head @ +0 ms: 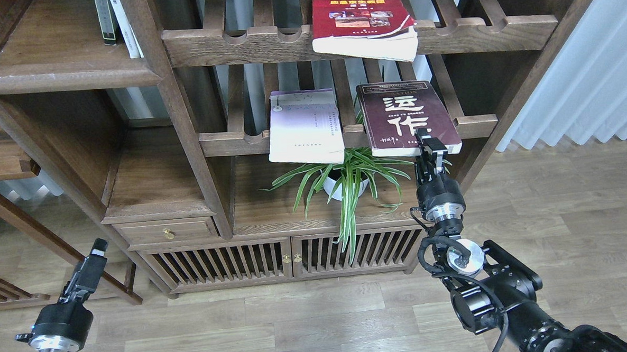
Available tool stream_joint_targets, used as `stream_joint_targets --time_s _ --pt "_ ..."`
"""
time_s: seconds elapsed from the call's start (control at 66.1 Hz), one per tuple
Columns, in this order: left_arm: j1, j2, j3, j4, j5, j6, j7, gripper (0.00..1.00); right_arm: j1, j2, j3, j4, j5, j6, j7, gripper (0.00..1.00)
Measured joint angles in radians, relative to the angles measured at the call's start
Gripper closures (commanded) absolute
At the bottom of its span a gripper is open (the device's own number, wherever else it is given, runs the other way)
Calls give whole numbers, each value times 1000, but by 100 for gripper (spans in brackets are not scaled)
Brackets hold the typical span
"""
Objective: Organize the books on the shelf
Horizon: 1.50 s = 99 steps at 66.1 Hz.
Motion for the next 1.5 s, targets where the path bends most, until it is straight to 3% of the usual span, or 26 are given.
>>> stream_joint_targets --time_s 0.181,0.499,0.771,0.998,1.179,1.315,1.406,1.451,1.497 --pt "1 1 -6 1 0 0 0 0 -68 0 12 99 20 0 0 96" --pt "-6 -3 13 61 0 0 -2 0 -346 -12 175 398 52 0 0 96" --pt "2 -9 22 63 0 0 0 0 -543 -134 171 417 61 0 -11 97" --pt "6 -13 87 99 0 0 0 0 -645 -212 19 415 55 0 -16 96" --pt "-11 -20 142 134 0 0 4 0 -650 -219 -102 412 29 0 -24 96" --pt "-18 -21 161 137 0 0 7 0 -649 -197 -169 396 5 0 -55 96" --pt "-29 -16 179 135 0 0 45 0 -635 -167 -212 378 -5 0 -80 95" --pt "-34 -13 179 130 0 0 102 0 -622 -160 -226 367 -13 0 -86 95" --pt "-34 -14 170 121 -2 0 198 0 -604 -156 -246 353 -28 0 -92 95"
